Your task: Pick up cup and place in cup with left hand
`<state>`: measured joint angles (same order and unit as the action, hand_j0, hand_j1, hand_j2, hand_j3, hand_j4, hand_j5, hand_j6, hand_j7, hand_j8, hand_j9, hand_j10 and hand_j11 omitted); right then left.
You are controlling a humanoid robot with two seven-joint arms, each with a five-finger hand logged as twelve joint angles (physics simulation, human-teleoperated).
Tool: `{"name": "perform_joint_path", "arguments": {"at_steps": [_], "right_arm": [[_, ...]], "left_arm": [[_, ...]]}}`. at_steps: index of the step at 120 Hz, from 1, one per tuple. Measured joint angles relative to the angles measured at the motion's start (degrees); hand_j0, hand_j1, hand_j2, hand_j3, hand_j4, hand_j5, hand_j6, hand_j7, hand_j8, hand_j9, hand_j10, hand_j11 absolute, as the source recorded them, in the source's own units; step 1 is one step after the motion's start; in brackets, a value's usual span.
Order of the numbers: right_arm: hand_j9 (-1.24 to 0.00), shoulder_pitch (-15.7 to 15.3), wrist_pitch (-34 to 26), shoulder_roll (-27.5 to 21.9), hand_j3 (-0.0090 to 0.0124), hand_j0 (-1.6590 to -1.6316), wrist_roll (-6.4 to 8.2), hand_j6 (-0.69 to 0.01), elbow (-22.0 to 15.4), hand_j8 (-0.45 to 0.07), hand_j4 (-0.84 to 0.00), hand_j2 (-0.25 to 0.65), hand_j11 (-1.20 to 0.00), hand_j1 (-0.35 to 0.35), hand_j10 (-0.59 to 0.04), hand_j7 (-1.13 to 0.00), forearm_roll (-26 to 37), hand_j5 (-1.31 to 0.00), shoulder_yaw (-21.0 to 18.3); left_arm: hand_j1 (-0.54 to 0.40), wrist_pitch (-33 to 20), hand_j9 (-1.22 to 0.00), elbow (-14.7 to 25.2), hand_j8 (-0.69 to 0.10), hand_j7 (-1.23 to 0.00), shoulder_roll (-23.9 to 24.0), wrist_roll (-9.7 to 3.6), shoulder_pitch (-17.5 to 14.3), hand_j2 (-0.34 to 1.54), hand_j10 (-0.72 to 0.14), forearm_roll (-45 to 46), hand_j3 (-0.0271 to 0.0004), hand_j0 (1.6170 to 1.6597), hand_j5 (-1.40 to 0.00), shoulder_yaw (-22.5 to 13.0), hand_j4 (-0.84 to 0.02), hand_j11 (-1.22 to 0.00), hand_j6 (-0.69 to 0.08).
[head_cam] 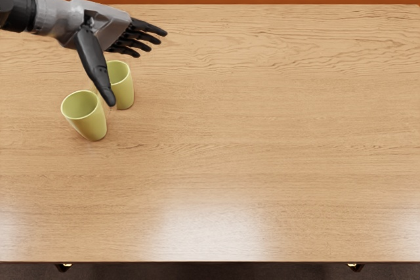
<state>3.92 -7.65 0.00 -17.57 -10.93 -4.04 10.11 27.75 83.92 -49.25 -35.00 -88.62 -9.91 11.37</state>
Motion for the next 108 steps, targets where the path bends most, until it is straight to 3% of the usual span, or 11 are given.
{"name": "perform_joint_path", "arguments": {"at_steps": [34, 44, 66, 108], "right_arm": [[-0.04, 0.5, 0.0, 0.0, 0.0000, -1.6581, 0.00, -0.030, 0.1, -0.029, -0.029, -0.006, -0.04, -0.314, -0.029, -0.04, 0.0, -0.04, 0.0], [-0.04, 0.5, 0.0, 0.0, 0.0000, -1.6581, -0.01, -0.029, 0.1, -0.029, -0.029, -0.006, -0.04, -0.314, -0.029, -0.04, 0.0, -0.04, 0.0], [-0.04, 0.6, 0.0, 0.0, 0.0000, -1.6581, 0.02, -0.029, 0.2, -0.029, -0.029, -0.006, -0.04, -0.314, -0.029, -0.04, 0.0, -0.04, 0.0], [-0.04, 0.6, 0.0, 0.0, 0.0000, -1.6581, 0.18, -0.030, 0.3, -0.029, -0.029, -0.006, -0.04, -0.314, -0.029, -0.04, 0.0, -0.04, 0.0]], "left_arm": [[0.349, -9.3, 0.00, -3.2, -0.003, 0.00, 3.3, 0.00, 0.1, 0.00, -0.002, -6.7, 0.0000, 1.6581, 0.00, -2.3, -0.002, 0.00, -0.003], [0.349, -12.7, 0.00, -3.6, -0.003, 0.00, 6.0, 0.00, -0.1, 0.00, -0.002, -9.2, 0.0000, 1.6581, 0.00, -4.5, -0.003, 0.00, -0.003], [0.349, -19.5, 0.00, -4.1, -0.003, 0.00, 6.8, 0.00, 0.1, 0.00, -0.002, -13.6, 0.0000, 1.6581, 0.00, -9.1, -0.003, 0.00, -0.004], [0.349, -24.6, 0.00, -5.1, -0.004, 0.00, 7.6, 0.00, 0.6, 0.00, -0.003, -15.0, 0.0000, 1.6581, 0.00, -13.8, -0.003, 0.00, -0.004]]}}
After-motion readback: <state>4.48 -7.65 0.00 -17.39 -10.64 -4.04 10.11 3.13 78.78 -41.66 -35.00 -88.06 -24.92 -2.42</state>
